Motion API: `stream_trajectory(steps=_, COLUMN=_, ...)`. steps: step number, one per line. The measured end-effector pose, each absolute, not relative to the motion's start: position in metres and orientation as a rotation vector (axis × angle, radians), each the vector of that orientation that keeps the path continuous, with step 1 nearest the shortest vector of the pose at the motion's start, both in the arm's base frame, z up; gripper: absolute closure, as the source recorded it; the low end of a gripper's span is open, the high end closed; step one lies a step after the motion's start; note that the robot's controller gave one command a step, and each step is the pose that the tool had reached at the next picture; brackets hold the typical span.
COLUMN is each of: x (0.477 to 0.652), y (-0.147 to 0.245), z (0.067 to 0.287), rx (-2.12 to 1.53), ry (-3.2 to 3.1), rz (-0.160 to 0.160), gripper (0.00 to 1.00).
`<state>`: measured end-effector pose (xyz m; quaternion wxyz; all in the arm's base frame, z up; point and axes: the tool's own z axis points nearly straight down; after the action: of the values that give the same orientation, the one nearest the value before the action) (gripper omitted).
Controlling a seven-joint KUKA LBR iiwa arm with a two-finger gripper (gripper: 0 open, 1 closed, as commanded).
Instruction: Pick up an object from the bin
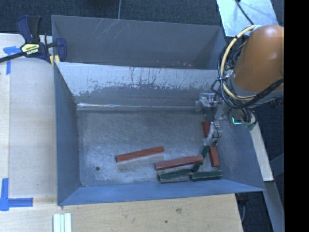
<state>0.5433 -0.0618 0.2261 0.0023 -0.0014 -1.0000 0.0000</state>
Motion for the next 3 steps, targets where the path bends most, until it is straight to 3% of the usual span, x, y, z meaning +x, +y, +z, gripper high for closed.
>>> stream_trajectory(steps=1, x=0.498, y=-0.137, z=0.087, rx=0.447, ry=-3.105, rz=-0.001, gripper=0.0)
stream_trajectory(steps=2, x=0.509, y=-0.146, z=0.121, rx=1.596, ry=-2.711, rz=-0.009, gripper=0.0)
stream_trajectory(steps=3, x=0.523, y=-0.111, z=0.095, rx=2.364, ry=-2.079, rz=0.0, gripper=0.0)
